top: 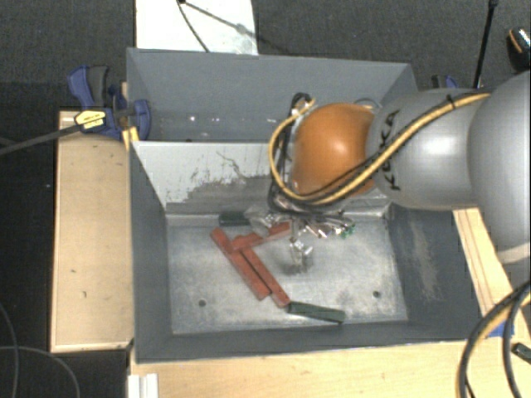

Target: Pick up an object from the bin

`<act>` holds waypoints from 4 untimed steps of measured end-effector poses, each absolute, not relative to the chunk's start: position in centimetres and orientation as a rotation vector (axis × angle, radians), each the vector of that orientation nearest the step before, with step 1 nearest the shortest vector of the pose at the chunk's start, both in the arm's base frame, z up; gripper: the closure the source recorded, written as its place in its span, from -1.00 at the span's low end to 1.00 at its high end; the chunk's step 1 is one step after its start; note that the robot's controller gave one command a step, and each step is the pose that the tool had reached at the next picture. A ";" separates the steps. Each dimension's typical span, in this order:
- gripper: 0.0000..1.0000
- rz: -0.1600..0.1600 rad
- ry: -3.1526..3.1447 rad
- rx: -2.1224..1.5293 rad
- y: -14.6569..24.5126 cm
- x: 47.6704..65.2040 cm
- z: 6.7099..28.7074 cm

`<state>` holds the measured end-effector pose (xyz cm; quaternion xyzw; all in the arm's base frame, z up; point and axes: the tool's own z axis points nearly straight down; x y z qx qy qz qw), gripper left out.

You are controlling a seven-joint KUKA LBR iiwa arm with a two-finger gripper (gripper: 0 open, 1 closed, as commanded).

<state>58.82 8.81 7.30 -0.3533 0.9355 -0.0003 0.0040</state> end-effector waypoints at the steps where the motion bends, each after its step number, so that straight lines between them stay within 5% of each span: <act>1: 1.00 -0.001 2.930 -1.093 8.8 59.0 7.5; 2: 1.00 -0.003 2.916 -1.135 10.0 57.8 24.5; 3: 1.00 0.006 2.911 -1.182 17.1 56.1 18.9; 4: -1.00 0.002 2.913 -1.167 16.7 56.3 19.1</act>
Offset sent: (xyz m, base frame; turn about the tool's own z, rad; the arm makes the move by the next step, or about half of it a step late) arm 0.0000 0.0000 0.0000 0.0000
